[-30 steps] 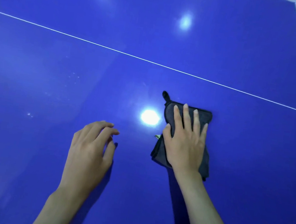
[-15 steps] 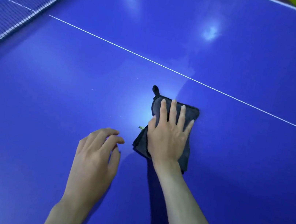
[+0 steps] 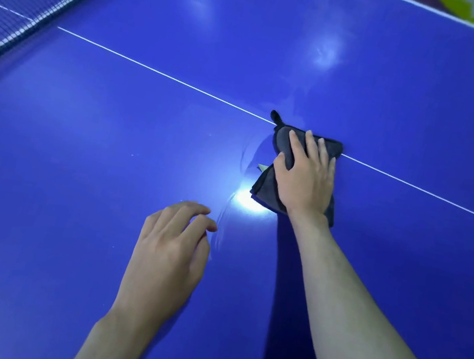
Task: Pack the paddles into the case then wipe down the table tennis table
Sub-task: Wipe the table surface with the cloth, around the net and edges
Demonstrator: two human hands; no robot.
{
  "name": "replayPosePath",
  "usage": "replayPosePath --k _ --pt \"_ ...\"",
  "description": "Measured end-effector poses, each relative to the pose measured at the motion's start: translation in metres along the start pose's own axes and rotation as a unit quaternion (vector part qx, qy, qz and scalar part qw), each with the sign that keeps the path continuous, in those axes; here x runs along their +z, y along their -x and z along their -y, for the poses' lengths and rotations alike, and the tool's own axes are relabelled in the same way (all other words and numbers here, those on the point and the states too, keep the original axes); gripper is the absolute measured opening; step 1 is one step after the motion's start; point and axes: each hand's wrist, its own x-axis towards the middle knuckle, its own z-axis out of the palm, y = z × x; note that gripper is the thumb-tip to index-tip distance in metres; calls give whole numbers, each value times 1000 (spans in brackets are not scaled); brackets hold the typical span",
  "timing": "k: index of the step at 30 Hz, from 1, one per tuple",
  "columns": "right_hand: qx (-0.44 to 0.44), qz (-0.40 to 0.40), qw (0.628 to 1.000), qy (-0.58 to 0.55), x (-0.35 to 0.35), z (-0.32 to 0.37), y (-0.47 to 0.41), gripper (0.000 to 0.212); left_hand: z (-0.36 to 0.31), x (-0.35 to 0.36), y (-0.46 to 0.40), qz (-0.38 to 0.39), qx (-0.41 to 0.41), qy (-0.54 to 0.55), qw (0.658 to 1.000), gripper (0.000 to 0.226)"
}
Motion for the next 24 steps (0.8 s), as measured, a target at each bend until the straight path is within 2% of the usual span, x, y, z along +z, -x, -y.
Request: replayPosePath --k 11,24 --pt "23 -23 999 -1 -37 -124 11 54 -80 48 -11 24 37 10 999 15" --pt "78 -20 997 -5 -111 -341 43 48 -266 146 17 73 67 48 994 20"
